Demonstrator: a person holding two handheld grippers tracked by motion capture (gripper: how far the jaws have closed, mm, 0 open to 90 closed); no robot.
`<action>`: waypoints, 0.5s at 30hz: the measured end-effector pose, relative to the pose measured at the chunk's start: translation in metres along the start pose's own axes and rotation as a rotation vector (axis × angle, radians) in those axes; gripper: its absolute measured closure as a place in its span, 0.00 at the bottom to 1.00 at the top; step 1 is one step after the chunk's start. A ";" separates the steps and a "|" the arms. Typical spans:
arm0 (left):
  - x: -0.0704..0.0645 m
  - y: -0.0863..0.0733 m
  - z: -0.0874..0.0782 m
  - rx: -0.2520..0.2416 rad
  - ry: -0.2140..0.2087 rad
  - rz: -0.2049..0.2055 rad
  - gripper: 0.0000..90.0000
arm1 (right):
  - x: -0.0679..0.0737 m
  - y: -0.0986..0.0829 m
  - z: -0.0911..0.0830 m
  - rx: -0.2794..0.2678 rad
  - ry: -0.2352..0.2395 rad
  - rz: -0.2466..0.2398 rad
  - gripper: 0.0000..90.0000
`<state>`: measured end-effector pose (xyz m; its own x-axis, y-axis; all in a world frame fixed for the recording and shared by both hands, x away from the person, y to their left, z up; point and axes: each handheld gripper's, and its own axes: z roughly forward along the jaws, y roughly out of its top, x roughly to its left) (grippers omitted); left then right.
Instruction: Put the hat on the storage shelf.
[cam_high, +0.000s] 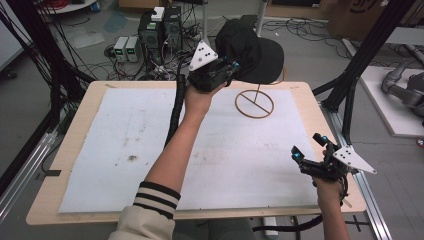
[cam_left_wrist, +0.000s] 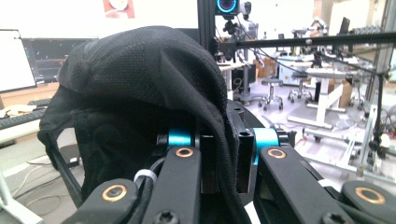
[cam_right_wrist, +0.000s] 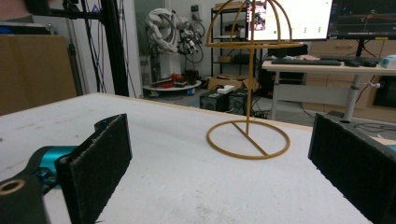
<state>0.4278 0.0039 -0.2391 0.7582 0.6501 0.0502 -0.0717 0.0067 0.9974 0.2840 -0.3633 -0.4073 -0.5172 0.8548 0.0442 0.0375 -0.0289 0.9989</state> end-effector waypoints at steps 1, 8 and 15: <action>0.000 0.000 0.000 0.000 0.000 0.000 0.95 | 0.000 0.000 0.000 0.000 0.000 0.000 0.06; 0.002 0.003 0.027 0.015 0.023 -0.001 0.95 | 0.002 0.000 0.001 -0.005 0.013 -0.002 0.06; 0.002 0.010 0.046 0.026 0.020 0.020 0.95 | 0.001 0.000 -0.002 -0.010 0.009 0.004 0.06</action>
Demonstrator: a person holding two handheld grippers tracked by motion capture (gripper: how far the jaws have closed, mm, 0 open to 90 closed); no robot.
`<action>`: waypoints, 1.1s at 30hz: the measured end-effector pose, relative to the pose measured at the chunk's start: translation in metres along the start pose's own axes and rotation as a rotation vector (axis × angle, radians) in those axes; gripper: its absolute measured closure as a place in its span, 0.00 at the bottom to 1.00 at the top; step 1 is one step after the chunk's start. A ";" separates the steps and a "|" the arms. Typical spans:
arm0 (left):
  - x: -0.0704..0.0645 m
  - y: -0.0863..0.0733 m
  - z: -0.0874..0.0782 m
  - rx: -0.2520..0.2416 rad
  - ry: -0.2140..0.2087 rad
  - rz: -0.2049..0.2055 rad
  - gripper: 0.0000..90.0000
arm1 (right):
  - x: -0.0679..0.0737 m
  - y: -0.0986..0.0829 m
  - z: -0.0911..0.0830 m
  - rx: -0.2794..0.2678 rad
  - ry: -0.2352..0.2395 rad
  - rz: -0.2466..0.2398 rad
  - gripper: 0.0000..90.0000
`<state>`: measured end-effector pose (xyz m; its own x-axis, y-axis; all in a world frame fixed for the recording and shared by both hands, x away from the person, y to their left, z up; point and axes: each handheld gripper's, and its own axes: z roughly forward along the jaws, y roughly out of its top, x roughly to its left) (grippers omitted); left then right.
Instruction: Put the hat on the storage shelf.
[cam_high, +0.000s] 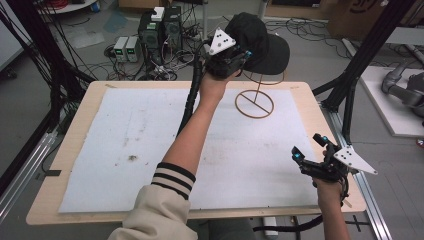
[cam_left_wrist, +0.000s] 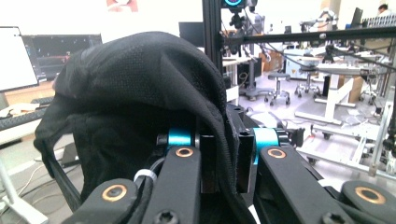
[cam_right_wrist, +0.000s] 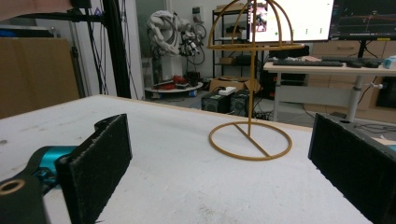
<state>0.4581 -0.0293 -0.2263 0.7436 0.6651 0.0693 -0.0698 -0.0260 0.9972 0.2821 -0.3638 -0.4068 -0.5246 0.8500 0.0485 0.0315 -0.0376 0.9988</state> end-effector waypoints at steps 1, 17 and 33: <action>0.001 0.001 0.002 0.003 -0.003 0.001 0.95 | 0.000 0.000 0.000 0.000 0.000 0.000 0.06; 0.004 0.001 0.044 0.052 -0.003 -0.004 0.95 | 0.004 0.002 -0.002 -0.006 0.010 0.006 0.06; 0.006 -0.009 0.071 0.097 0.002 -0.036 0.93 | 0.001 0.001 -0.003 -0.005 0.003 0.005 0.06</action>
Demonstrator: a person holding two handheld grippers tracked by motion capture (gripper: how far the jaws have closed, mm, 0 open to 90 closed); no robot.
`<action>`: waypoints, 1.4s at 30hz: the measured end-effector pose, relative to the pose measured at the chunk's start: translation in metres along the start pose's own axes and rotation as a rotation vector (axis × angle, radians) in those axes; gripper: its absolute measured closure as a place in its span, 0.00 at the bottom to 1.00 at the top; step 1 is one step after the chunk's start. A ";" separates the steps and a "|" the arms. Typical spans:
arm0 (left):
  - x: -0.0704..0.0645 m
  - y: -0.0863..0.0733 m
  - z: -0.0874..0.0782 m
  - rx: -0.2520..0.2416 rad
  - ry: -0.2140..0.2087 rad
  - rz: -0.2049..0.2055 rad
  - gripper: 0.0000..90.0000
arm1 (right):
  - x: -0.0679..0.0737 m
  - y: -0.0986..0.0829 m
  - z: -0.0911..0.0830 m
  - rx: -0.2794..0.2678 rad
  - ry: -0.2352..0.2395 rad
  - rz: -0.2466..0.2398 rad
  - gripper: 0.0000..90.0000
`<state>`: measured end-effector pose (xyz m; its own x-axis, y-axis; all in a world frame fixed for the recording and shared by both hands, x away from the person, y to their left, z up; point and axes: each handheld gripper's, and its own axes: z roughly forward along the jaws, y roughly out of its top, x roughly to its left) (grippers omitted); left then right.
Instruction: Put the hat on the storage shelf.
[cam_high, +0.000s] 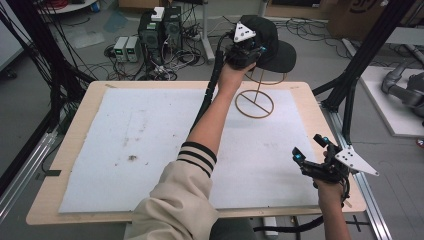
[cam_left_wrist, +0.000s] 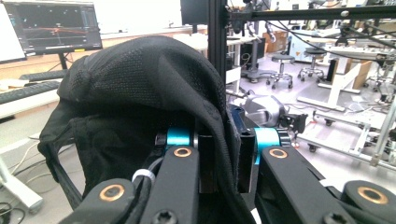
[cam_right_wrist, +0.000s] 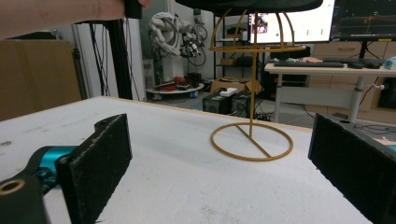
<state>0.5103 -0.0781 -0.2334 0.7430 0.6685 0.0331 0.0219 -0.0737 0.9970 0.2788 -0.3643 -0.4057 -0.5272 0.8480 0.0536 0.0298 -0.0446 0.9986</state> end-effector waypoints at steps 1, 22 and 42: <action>0.000 0.000 0.001 -0.002 -0.003 0.002 0.93 | 0.000 0.000 0.000 0.002 0.001 -0.001 0.06; -0.006 -0.014 0.011 0.054 0.027 0.030 0.66 | -0.002 -0.002 0.000 0.013 -0.001 0.007 0.06; 0.003 -0.012 -0.005 0.016 0.068 0.007 0.50 | 0.002 -0.001 0.004 0.008 0.011 -0.008 0.06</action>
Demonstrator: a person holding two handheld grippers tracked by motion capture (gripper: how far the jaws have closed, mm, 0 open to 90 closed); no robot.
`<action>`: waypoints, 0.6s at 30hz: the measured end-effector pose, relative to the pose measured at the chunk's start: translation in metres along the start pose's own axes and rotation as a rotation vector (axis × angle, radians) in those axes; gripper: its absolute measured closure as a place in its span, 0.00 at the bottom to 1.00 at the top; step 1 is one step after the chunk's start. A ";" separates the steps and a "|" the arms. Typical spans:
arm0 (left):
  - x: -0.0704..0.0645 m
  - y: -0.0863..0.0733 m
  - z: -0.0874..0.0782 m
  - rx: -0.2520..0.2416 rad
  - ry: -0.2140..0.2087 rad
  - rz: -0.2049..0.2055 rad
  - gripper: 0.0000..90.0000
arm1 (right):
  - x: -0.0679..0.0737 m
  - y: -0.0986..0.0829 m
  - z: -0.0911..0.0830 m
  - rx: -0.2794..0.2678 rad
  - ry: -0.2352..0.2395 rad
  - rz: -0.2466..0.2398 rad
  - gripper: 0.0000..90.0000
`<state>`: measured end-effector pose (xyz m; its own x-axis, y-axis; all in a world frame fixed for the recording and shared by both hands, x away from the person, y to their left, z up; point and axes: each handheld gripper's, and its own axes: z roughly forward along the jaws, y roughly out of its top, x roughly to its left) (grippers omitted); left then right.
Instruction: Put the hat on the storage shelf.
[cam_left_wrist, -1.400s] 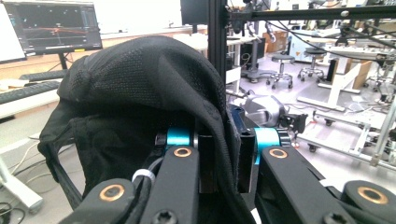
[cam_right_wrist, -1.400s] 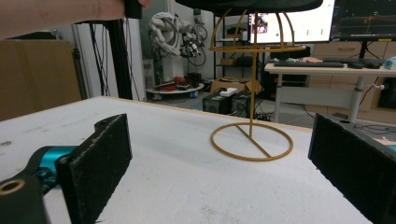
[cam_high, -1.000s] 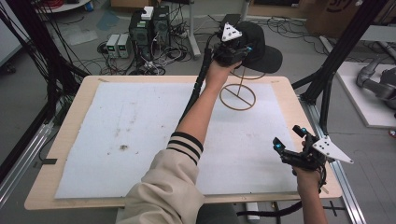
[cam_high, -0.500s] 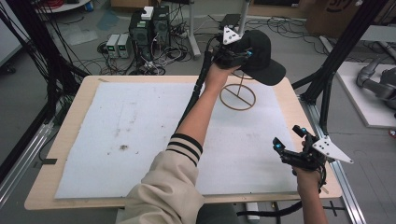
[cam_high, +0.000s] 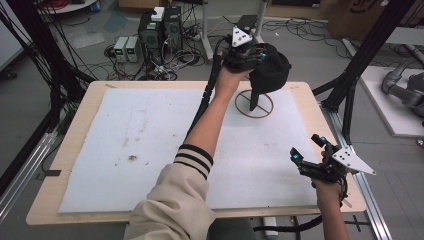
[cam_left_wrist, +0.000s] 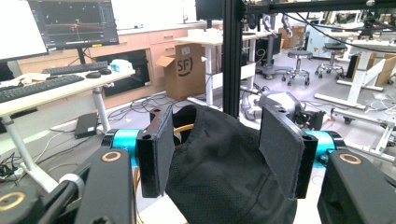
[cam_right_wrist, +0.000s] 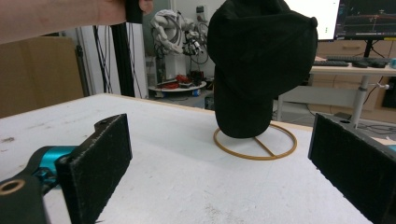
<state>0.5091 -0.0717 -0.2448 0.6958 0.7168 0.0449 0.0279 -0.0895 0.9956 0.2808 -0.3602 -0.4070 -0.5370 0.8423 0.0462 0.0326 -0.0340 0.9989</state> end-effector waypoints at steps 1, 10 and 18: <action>0.001 0.000 -0.001 -0.001 0.001 0.001 0.50 | 0.000 0.000 0.000 0.000 -0.001 -0.001 0.06; 0.004 0.005 -0.011 -0.019 -0.002 0.008 0.37 | 0.002 -0.001 0.002 0.008 0.006 0.003 0.06; 0.008 0.007 -0.027 -0.020 -0.005 0.024 0.26 | 0.006 0.001 0.003 0.002 0.015 0.002 0.06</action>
<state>0.4958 -0.0480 -0.2353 0.6994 0.7114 0.0689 -0.0034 -0.0931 0.9957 0.2805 -0.3538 -0.4062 -0.5495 0.8341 0.0481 0.0352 -0.0344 0.9988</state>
